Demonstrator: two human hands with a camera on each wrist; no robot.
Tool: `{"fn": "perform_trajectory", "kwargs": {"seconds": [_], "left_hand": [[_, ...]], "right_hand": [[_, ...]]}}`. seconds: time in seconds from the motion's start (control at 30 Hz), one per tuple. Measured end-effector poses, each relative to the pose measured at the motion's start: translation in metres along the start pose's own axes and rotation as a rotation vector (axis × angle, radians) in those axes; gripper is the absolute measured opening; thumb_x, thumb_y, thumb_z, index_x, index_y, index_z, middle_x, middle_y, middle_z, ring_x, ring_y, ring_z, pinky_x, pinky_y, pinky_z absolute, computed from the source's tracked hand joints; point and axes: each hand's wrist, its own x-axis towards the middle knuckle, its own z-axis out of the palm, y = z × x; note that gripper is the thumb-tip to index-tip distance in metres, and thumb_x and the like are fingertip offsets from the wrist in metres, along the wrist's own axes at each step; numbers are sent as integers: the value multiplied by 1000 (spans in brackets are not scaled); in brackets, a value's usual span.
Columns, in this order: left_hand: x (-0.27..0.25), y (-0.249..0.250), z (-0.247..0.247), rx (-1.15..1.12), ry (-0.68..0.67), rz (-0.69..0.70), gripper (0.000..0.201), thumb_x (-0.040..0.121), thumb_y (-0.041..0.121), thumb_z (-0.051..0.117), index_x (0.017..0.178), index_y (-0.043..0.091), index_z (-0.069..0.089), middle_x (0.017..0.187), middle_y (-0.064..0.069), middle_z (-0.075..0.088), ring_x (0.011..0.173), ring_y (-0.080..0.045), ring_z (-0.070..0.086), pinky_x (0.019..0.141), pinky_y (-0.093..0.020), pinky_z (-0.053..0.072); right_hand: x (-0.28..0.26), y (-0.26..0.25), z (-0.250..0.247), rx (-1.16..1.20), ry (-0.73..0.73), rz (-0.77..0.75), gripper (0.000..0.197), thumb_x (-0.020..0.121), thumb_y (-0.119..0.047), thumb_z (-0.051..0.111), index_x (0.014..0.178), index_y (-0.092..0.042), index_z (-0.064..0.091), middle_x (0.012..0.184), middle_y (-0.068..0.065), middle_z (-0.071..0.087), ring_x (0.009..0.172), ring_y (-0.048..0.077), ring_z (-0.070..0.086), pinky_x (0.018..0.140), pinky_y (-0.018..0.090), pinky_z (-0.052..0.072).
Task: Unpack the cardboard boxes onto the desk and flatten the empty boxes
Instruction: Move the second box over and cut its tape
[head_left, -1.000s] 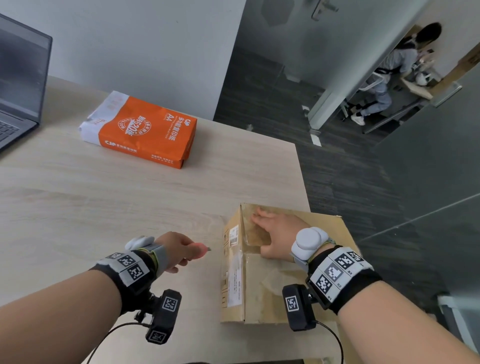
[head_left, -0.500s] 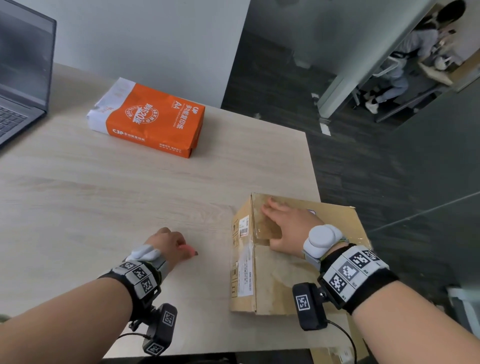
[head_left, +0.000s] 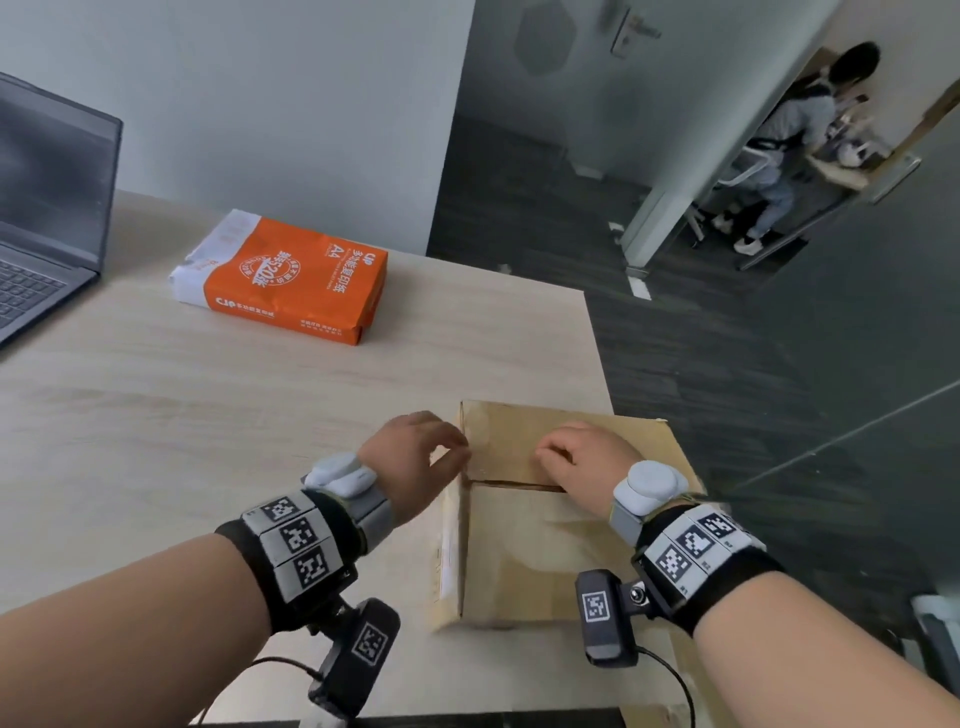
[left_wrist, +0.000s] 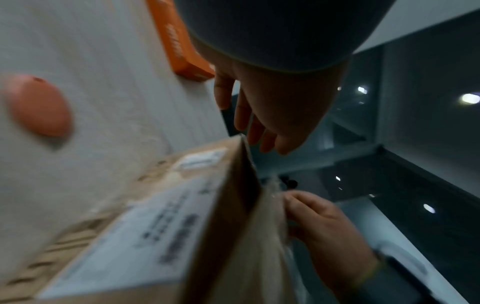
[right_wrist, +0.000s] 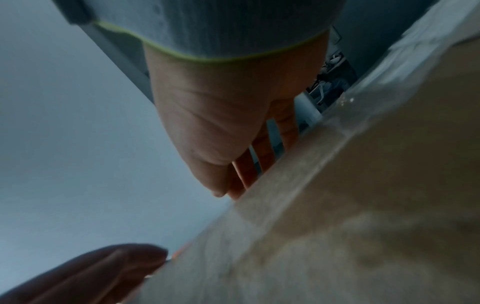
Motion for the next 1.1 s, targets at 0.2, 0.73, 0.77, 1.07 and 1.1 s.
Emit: {"fn": "perform_trajectory", "kwargs": {"seconds": [0.2, 0.73, 0.77, 1.07, 1.1], "left_hand": [[-15, 92, 3, 303, -260, 34, 48, 93, 58, 55, 135, 37, 60, 127, 13, 65, 118, -14, 59, 96, -28, 45], [-95, 154, 86, 767, -629, 127, 64, 78, 62, 72, 132, 41, 46, 133, 7, 45, 118, -24, 51, 93, -50, 52], [-95, 153, 93, 826, -608, 144, 72, 76, 64, 73, 136, 42, 42, 141, 4, 38, 125, -26, 44, 97, -51, 49], [-90, 161, 99, 1037, -516, 102, 97, 75, 67, 73, 152, 24, 33, 170, -4, 6, 156, -30, -10, 123, -61, 0], [-92, 163, 93, 1042, -493, 92, 96, 76, 67, 73, 152, 23, 33, 169, -4, 9, 156, -30, -8, 123, -61, 1]], "right_hand": [[-51, 26, -38, 17, 27, 51, 27, 97, -46, 48, 96, -30, 69, 87, -17, 64, 84, 19, 64, 75, 31, 50], [-151, 80, -41, 145, 64, -109, 24, 97, -44, 50, 103, -35, 71, 101, -17, 71, 91, 11, 66, 79, 27, 52], [-149, 83, -23, 90, 11, -119, 26, 98, -41, 49, 109, -34, 71, 111, -14, 70, 101, 15, 65, 85, 29, 51], [-151, 96, 46, -322, -66, -201, 50, 92, -61, 44, 121, -26, 63, 163, -2, 24, 150, 26, 14, 117, 54, 21], [-151, 99, 39, -331, -30, -206, 47, 92, -57, 45, 117, -23, 65, 160, -1, 30, 149, 25, 17, 116, 52, 23]]}}
